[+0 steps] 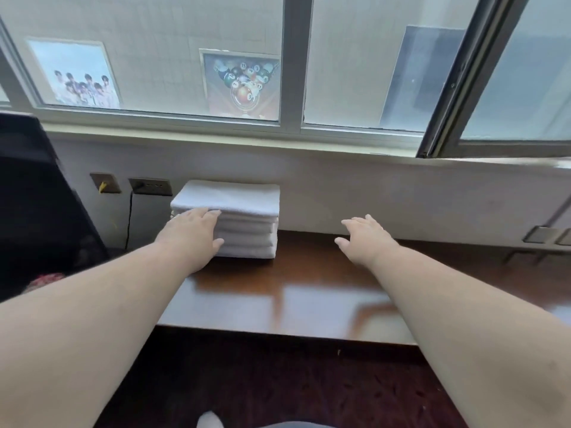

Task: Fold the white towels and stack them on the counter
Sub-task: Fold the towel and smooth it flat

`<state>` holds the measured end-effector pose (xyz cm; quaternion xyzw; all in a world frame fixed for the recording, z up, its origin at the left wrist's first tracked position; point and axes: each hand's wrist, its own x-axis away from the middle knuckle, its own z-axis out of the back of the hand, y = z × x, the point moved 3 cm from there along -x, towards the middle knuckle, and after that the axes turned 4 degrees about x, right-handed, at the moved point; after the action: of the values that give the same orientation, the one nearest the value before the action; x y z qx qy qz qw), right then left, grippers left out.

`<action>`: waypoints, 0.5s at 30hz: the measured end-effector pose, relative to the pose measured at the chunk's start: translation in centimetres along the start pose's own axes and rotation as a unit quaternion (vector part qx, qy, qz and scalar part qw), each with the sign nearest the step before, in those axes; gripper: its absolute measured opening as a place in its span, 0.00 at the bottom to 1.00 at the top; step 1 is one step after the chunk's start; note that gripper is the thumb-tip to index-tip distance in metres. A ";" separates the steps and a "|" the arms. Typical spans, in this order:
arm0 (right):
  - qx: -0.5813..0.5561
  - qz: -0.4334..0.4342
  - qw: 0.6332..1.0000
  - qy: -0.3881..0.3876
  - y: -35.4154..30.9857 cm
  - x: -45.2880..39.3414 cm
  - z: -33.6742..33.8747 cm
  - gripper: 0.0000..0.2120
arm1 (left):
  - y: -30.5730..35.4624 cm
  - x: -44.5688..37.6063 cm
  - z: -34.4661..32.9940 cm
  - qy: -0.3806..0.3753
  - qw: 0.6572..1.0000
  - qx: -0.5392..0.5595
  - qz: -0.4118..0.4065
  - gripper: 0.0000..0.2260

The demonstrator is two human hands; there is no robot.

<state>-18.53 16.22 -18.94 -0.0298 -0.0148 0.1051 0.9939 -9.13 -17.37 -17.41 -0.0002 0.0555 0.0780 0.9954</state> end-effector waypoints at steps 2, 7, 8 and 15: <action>-0.015 0.008 1.000 0.003 0.8 2.8 0.8 0.28 | 2.1 3.3 0.9 0.007 1.000 0.000 -0.004 0.30; 0.029 0.058 0.998 -0.016 0.9 8.4 2.2 0.29 | 5.2 9.6 3.0 0.022 0.999 -0.014 -0.024 0.29; 0.037 0.065 0.997 -0.020 0.6 9.0 2.5 0.29 | 5.4 10.3 3.4 0.019 0.999 -0.021 -0.024 0.29; -0.001 0.107 0.994 -0.004 -1.8 10.4 3.2 0.31 | 4.7 12.6 4.0 0.008 0.999 -0.031 0.000 0.30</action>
<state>-8.09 16.81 -15.42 -0.0313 -0.0154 0.2105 0.9770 2.96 -10.77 -14.82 -0.0315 0.0608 0.0798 0.9945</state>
